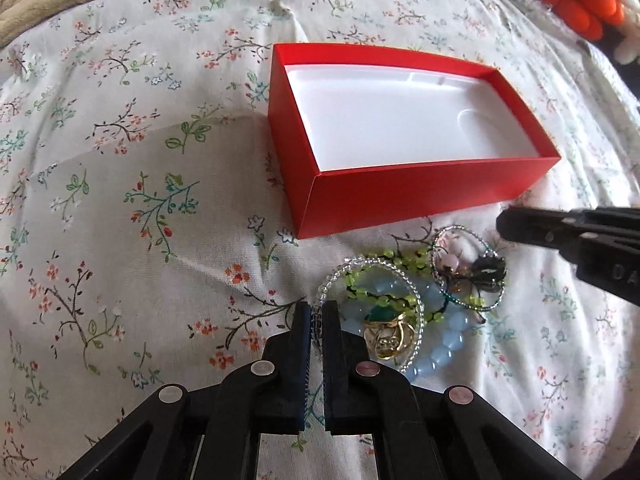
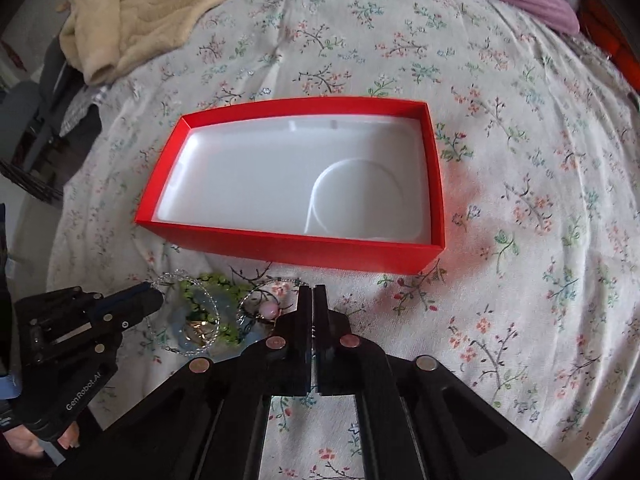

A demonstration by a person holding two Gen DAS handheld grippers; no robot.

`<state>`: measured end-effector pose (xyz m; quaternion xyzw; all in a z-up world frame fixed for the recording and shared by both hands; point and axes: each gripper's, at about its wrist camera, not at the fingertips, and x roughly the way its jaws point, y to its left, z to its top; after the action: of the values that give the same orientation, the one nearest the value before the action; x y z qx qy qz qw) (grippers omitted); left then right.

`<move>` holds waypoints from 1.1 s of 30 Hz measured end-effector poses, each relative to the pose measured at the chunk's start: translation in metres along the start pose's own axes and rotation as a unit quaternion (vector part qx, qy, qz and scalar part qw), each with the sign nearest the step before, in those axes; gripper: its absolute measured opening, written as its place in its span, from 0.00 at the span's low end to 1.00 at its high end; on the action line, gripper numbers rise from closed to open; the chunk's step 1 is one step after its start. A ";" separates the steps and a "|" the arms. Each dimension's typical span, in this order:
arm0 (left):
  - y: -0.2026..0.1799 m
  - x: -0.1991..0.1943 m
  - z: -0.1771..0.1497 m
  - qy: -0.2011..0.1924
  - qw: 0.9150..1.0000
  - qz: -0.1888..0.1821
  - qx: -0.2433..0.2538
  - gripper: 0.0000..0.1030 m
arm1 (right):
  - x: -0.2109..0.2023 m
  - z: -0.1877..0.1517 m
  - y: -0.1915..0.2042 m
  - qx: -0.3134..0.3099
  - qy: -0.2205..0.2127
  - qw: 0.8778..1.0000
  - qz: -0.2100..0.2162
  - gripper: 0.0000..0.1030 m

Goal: Organize jewelry
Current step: 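Grasp the clear bead bracelet with the left tool while the right tool grasps the green-and-black beaded bracelet, then carry both bracelets over the red box and lower them onto the white insert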

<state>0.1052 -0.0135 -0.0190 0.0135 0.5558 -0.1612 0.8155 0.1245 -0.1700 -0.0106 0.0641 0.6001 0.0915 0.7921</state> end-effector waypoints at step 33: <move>0.012 -0.028 -0.004 -0.031 0.999 -0.007 -0.012 0.00 | -0.005 -0.006 0.019 -0.014 -0.027 0.999 -0.020 0.03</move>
<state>0.0952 0.0054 0.0032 -0.0057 0.5326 -0.1607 0.8309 0.1162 -0.1526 -0.0033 0.0433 0.5779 0.0823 0.8108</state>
